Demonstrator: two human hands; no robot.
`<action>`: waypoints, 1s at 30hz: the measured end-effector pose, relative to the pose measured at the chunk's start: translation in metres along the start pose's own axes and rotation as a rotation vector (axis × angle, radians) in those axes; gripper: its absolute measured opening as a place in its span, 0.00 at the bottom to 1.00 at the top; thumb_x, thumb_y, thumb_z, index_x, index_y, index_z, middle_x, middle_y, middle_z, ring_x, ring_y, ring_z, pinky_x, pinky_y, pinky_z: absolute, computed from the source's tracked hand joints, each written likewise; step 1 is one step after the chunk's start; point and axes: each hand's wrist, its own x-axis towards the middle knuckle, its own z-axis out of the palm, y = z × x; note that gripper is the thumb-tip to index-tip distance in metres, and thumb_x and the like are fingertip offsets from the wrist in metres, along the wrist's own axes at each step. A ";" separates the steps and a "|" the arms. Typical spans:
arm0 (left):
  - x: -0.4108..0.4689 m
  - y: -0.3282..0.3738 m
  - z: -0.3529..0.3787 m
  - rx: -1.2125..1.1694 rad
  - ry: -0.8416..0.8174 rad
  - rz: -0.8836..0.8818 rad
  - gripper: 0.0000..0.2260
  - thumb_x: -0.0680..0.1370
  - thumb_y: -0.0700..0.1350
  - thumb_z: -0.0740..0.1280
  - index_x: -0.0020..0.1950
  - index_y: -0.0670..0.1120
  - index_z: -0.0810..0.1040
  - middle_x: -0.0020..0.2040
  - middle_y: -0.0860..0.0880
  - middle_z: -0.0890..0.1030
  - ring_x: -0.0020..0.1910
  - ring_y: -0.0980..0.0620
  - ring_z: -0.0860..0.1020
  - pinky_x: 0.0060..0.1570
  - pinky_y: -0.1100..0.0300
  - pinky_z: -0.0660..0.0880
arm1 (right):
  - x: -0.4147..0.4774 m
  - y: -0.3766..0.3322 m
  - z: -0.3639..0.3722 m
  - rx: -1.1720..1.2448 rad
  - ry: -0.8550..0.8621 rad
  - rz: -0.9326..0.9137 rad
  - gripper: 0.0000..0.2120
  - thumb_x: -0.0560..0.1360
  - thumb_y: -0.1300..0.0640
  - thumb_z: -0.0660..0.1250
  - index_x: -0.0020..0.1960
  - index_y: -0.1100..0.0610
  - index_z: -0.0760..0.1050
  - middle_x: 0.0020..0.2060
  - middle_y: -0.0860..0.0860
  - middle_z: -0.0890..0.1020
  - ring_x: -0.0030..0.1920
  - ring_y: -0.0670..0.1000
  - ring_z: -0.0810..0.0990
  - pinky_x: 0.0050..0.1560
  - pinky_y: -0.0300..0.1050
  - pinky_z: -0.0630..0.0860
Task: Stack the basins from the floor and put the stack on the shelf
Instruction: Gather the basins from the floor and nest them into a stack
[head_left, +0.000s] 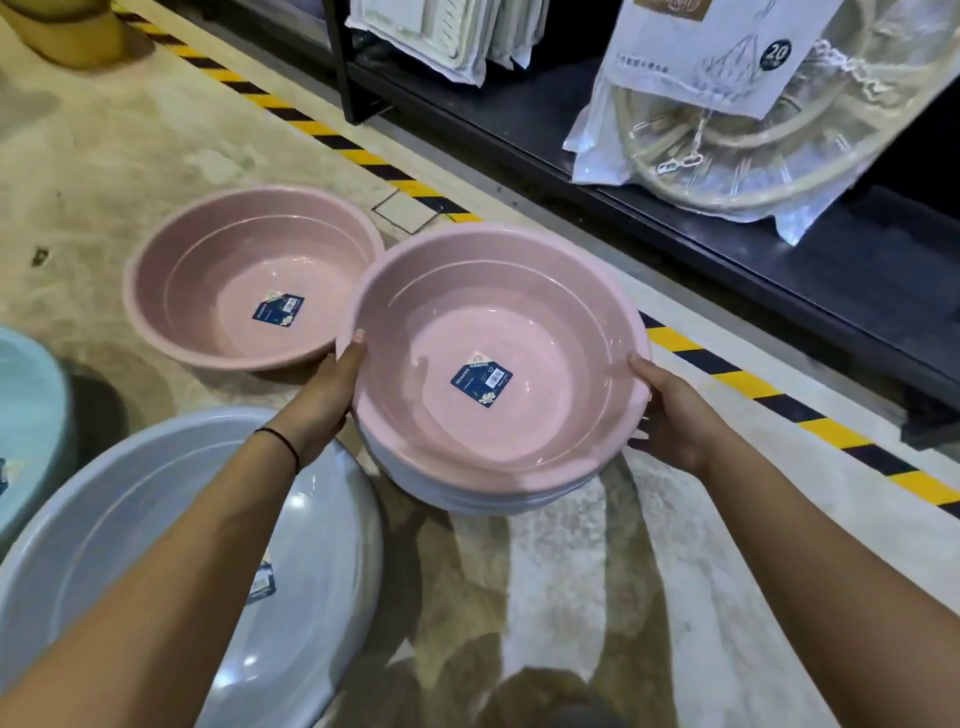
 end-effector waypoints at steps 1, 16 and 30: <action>-0.001 -0.001 0.000 -0.040 0.004 -0.043 0.24 0.81 0.62 0.60 0.73 0.53 0.73 0.66 0.49 0.81 0.66 0.46 0.77 0.73 0.45 0.68 | 0.000 0.001 -0.001 0.017 0.005 -0.006 0.28 0.72 0.38 0.67 0.67 0.52 0.76 0.52 0.54 0.83 0.56 0.56 0.79 0.58 0.54 0.74; -0.018 0.002 0.021 -0.398 0.182 -0.049 0.20 0.79 0.52 0.68 0.69 0.48 0.78 0.66 0.42 0.81 0.65 0.39 0.78 0.68 0.39 0.71 | -0.002 0.016 0.018 0.433 -0.024 -0.146 0.20 0.76 0.54 0.64 0.66 0.58 0.76 0.58 0.58 0.80 0.58 0.59 0.78 0.67 0.57 0.71; -0.110 0.048 0.031 -0.442 0.162 0.183 0.29 0.74 0.52 0.72 0.71 0.40 0.73 0.63 0.41 0.81 0.61 0.39 0.81 0.64 0.41 0.74 | -0.109 -0.007 0.001 0.471 -0.002 -0.441 0.15 0.78 0.56 0.59 0.62 0.58 0.76 0.51 0.55 0.82 0.50 0.55 0.81 0.57 0.53 0.76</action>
